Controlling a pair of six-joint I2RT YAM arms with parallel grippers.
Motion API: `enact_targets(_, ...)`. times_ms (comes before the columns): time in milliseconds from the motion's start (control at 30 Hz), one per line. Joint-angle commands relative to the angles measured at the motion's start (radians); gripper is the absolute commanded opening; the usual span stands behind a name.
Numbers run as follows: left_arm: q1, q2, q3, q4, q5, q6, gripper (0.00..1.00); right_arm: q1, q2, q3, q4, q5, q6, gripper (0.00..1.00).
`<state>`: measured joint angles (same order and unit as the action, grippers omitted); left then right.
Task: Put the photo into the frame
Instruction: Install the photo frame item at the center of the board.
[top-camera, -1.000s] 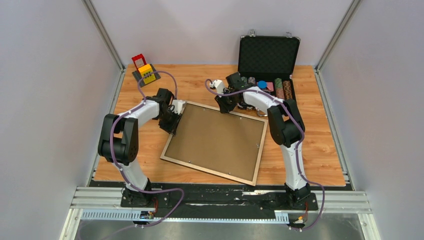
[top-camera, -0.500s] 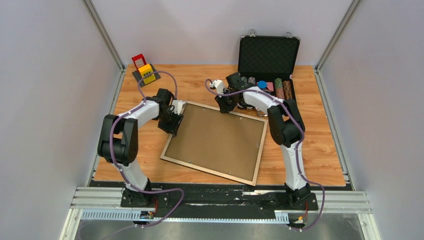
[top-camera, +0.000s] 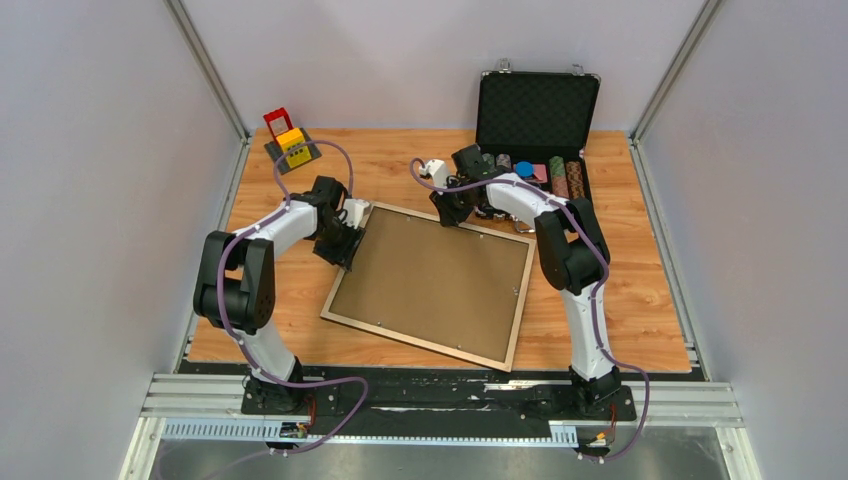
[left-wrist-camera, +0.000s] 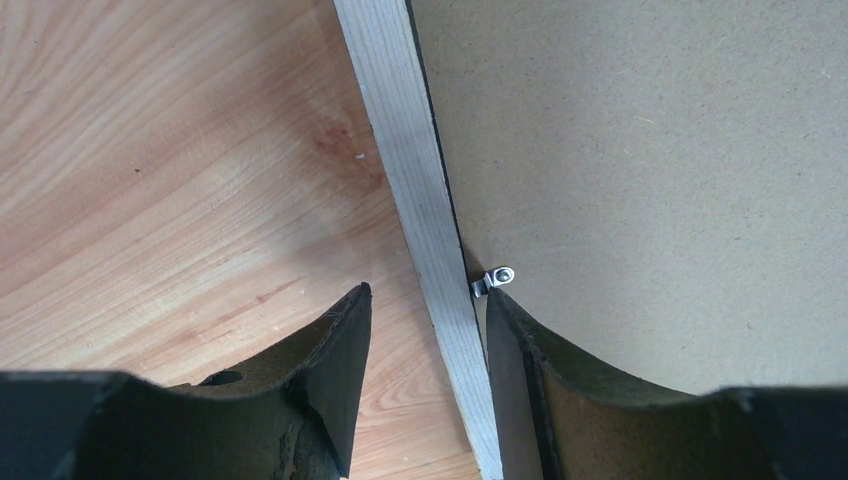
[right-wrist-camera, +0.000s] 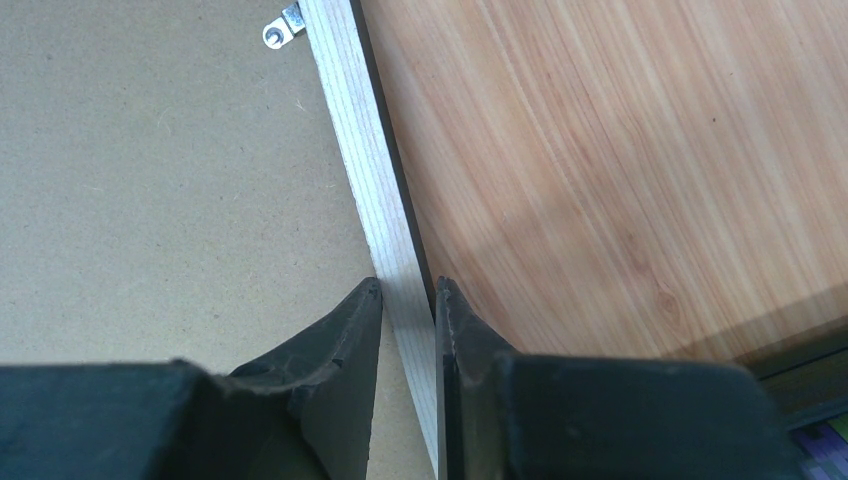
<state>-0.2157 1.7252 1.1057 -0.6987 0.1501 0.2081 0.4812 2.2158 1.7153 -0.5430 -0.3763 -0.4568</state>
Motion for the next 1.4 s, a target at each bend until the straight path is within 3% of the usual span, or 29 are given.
enact_targets(0, -0.002, -0.039, -0.003, 0.003, -0.008, 0.016, 0.54, 0.007, -0.034, -0.021, -0.038, -0.032, 0.006, 0.22)
enact_targets(867, -0.002, 0.008, -0.023, 0.020, 0.037, 0.022, 0.53, 0.007, -0.025, -0.019, -0.039, -0.032, 0.005, 0.22)
enact_targets(1367, -0.002, 0.017, -0.018, 0.025, 0.045, 0.017, 0.40, 0.008, -0.023, -0.018, -0.040, -0.033, 0.003, 0.22)
